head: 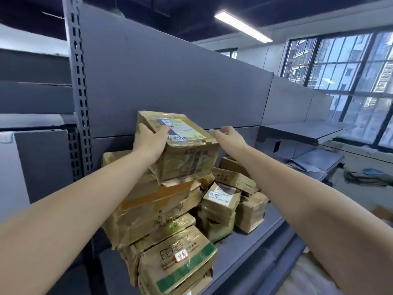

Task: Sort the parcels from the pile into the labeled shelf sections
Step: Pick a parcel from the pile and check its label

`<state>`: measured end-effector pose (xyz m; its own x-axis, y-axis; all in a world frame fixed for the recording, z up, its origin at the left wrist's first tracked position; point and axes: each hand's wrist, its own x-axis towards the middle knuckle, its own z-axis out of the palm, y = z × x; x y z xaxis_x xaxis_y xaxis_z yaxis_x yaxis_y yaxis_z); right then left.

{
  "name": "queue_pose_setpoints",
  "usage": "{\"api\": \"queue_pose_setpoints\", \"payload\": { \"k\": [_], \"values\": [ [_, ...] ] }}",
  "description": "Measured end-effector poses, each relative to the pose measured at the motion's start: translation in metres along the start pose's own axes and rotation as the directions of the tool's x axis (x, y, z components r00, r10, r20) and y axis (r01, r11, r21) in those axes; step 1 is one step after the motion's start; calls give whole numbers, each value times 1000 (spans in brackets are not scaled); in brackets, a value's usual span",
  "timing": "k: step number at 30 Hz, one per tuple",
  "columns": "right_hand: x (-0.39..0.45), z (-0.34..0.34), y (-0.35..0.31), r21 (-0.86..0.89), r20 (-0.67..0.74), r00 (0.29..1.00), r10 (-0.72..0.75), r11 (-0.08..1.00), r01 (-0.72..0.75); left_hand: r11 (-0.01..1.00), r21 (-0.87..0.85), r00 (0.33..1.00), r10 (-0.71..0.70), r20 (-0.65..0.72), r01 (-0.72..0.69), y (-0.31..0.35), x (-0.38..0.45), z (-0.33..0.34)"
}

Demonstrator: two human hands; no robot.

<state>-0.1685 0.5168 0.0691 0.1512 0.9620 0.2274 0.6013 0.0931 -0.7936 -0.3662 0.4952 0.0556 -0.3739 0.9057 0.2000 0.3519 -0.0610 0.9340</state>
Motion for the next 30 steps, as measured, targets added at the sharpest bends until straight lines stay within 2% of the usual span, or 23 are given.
{"api": "queue_pose_setpoints", "payload": {
  "k": [6, 13, 15, 22, 26, 30],
  "values": [
    [20, 15, 13, 26, 233, 971, 50, 998, -58, 992, -81, 994, -97, 40, 100, -5, 5, 9],
    [28, 22, 20, 160, 229, 973, -15, 987, -22, 998, 6, 995, 60, 78, -61, -27, 31, 14],
    [26, 20, 19, 182, 228, 973, -38, 983, -4, 998, -3, 995, 61, 82, -61, -24, 25, 11],
    [6, 6, 25, 301, 87, 986, -139, 947, 107, 990, -126, 996, 74, 58, -66, -2, -13, 9],
    [-13, -6, 40, 316, -10, 973, -231, 922, 222, 977, -199, 981, 112, 156, -79, -11, -23, 14],
    [-31, -14, 54, 316, -47, 951, -306, 898, 304, 973, -216, 963, 135, 232, -84, -22, -36, 18]
  ]
}}
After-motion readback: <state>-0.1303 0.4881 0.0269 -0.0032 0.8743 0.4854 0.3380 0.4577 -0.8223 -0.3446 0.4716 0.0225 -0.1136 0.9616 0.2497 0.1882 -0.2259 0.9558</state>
